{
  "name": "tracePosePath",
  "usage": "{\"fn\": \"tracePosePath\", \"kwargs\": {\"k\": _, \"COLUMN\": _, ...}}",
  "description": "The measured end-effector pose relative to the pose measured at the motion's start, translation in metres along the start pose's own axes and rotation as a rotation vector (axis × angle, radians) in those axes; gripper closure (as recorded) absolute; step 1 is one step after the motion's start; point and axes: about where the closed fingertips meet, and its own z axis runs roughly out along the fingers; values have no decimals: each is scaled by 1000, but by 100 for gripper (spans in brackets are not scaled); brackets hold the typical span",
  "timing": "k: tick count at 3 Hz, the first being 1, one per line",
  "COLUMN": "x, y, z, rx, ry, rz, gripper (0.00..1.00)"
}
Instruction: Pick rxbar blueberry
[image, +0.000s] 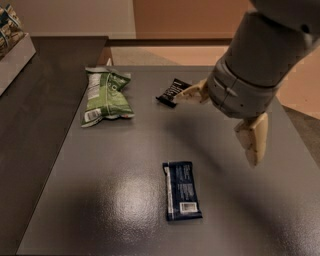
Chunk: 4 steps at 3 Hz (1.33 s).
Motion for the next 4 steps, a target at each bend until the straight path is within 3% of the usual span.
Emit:
{"fn": "tracePosePath", "kwargs": {"k": 2, "x": -30, "y": 20, "z": 37, "rx": -116, "ry": -32, "rz": -411, "gripper": 0}}
{"fn": "tracePosePath", "kwargs": {"k": 3, "x": -46, "y": 35, "z": 55, "rx": -153, "ry": -59, "rz": -561, "gripper": 0}}
{"fn": "tracePosePath", "kwargs": {"k": 4, "x": -60, "y": 48, "z": 74, "rx": -183, "ry": -67, "rz": -648, "gripper": 0}}
